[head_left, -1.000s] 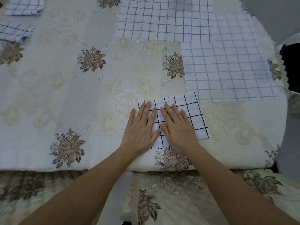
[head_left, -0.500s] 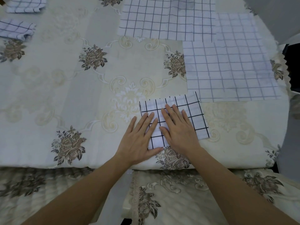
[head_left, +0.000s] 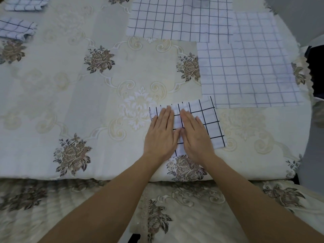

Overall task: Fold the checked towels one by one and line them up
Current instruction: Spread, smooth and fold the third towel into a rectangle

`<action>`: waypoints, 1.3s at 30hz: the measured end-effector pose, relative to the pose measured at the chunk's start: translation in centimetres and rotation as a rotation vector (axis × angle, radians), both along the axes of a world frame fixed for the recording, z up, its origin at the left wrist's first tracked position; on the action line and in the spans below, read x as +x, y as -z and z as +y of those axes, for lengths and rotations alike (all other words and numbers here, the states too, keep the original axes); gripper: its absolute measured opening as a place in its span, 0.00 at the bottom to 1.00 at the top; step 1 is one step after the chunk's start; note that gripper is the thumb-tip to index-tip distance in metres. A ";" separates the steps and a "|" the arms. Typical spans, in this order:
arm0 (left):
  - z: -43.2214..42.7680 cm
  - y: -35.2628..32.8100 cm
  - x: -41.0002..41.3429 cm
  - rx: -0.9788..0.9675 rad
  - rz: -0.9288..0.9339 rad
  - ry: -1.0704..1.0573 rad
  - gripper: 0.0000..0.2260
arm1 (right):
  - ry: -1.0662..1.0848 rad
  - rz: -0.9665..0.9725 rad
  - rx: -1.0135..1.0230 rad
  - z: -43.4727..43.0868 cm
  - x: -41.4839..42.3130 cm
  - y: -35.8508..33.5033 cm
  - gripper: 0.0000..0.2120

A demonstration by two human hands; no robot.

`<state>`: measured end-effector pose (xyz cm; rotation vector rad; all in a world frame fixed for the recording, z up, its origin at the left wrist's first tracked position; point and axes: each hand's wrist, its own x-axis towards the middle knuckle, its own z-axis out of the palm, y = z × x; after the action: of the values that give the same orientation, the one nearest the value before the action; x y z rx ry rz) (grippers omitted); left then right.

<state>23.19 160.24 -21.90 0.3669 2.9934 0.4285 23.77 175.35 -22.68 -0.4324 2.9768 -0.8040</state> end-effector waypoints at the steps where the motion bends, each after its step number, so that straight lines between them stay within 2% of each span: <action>1: -0.1 0.4 0.1 -0.046 0.006 0.001 0.29 | 0.032 -0.012 -0.091 0.2 -0.1 0.0 0.25; 3: 0.0 0.8 0.3 -0.095 0.013 0.015 0.30 | 0.081 -0.005 -0.171 0.3 -0.3 -0.4 0.25; 6: 0.1 0.7 0.4 -0.156 -0.002 0.040 0.30 | 0.003 0.057 -0.001 -0.8 0.3 -1.4 0.29; 8: -0.1 0.7 0.5 -0.194 0.000 0.049 0.30 | -0.062 0.007 0.088 -1.7 0.6 -1.6 0.34; 11: 0.0 0.7 0.3 -0.185 -0.003 0.037 0.31 | -0.029 -0.043 0.171 -0.4 0.5 -0.9 0.38; 15: 0.2 0.4 0.2 -0.169 0.001 0.033 0.33 | -0.035 -0.004 0.317 3.8 0.2 -0.5 0.38; 24: 0.1 0.3 0.3 -0.167 -0.006 -0.008 0.33 | 0.047 -0.063 0.446 8.8 -0.3 -0.4 0.39; 29: 0.1 0.3 0.3 -0.155 -0.010 -0.014 0.33 | 0.145 -0.073 0.442 8.6 -0.2 -0.8 0.39; 31: 0.1 0.4 0.3 -0.143 -0.009 -0.012 0.33 | 0.176 -0.017 0.407 7.1 -0.4 -1.8 0.39; 34: 0.2 0.3 0.3 -0.141 -0.009 -0.012 0.33 | -0.034 0.072 0.305 2.6 -1.6 -2.8 0.38; 36: 0.2 0.1 0.4 -0.134 -0.023 -0.010 0.33 | -0.171 0.021 0.276 -0.3 -2.5 -2.5 0.38; 39: 0.3 0.1 0.3 -0.136 -0.029 -0.023 0.33 | -0.175 -0.050 0.286 -0.6 -3.8 -1.2 0.40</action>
<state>23.48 160.51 -21.95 0.3111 2.9803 0.2287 19.98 174.77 -21.45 -0.6329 2.8914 -0.3604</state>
